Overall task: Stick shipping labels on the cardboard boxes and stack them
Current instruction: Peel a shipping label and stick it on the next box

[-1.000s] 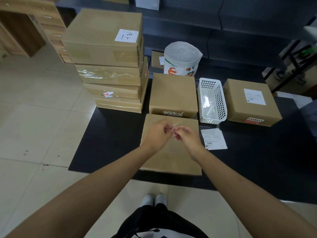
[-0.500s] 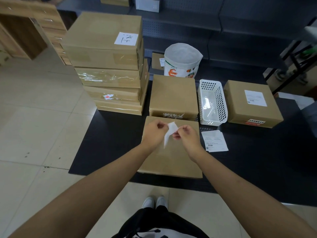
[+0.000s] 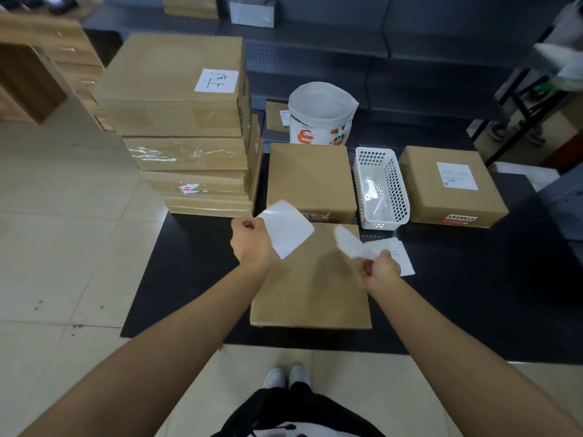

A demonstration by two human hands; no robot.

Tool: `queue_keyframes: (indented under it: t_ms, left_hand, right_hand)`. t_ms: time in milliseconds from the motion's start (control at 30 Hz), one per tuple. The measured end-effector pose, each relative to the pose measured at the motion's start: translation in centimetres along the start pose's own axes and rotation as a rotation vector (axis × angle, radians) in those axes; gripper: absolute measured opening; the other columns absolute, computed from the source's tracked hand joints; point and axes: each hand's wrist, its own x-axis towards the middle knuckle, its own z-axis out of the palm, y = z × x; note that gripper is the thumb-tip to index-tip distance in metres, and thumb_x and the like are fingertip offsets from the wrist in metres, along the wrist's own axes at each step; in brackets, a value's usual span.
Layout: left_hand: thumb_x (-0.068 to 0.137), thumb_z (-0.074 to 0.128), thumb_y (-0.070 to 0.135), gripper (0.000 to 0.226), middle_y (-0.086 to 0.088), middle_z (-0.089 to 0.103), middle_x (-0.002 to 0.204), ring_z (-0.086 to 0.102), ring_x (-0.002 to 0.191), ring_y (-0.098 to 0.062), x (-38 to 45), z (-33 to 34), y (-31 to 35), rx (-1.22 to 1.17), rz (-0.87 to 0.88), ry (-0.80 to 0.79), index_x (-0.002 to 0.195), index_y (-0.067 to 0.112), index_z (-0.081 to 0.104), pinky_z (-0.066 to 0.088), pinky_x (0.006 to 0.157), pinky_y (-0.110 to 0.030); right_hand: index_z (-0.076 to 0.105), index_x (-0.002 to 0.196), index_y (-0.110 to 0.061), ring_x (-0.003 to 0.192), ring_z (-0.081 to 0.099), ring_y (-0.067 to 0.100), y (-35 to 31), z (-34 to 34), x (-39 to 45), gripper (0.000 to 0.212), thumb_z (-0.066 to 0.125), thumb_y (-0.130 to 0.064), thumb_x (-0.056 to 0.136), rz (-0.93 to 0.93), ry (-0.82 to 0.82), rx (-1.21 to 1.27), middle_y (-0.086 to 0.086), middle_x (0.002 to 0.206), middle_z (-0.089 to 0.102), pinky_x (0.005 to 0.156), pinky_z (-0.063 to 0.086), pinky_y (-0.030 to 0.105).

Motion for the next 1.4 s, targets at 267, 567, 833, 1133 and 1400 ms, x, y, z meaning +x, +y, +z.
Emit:
queue_keyframes:
  t_ms: [267,567,833,1133,1400]
  left_hand:
    - [0.097,0.044,0.02,0.016,0.005,0.055,0.083,0.056,0.074,-0.012,-1.0,1.4,0.5,0.059,0.196,-0.062,0.11,0.014,0.05,0.042,0.058,-0.023]
    - [0.097,0.043,0.024,0.011,-0.004,0.058,0.1,0.056,0.082,-0.016,-2.6,7.1,1.9,0.126,0.249,-0.148,0.106,0.019,0.048,0.038,0.057,-0.022]
    - [0.095,0.047,0.022,0.009,0.0,0.061,0.091,0.061,0.085,-0.023,-2.7,17.2,3.2,0.059,0.232,-0.068,0.103,0.02,0.05,0.052,0.066,-0.034]
    - [0.093,0.047,0.02,0.005,-0.002,0.06,0.078,0.057,0.068,-0.024,-2.2,23.6,3.0,0.088,0.187,0.041,0.098,0.021,0.049,0.046,0.063,-0.035]
    - [0.094,0.047,0.018,0.005,0.002,0.057,0.069,0.052,0.056,-0.014,0.3,25.8,3.1,0.136,0.222,0.075,0.097,0.02,0.051,0.042,0.054,-0.03]
  right_hand:
    - [0.055,0.072,-0.005,0.061,0.055,0.015,-0.4,0.2,0.0,0.036,0.043,-0.025,0.099,-0.147,0.014,-0.097,0.008,0.067,0.058,0.066,0.049,0.025]
    - [0.058,0.089,-0.007,0.071,0.062,0.017,-4.8,-0.2,2.8,0.023,0.039,-0.018,0.097,-0.316,-0.09,-0.246,0.01,0.077,0.064,0.075,0.054,0.028]
    - [0.059,0.091,-0.002,0.07,0.058,0.012,-13.0,1.6,10.1,0.018,0.047,-0.015,0.094,-0.506,-0.244,-0.602,0.006,0.081,0.064,0.071,0.048,0.025]
    - [0.065,0.09,-0.004,0.079,0.062,0.022,-18.4,6.1,17.6,0.017,0.053,-0.015,0.089,-0.703,-0.318,-1.09,0.008,0.085,0.067,0.064,0.043,0.026]
    - [0.054,0.062,-0.015,0.064,0.058,0.02,-18.6,6.9,21.1,0.037,0.067,-0.039,0.086,-0.825,-0.203,-1.48,-0.002,0.058,0.056,0.058,0.041,0.029]
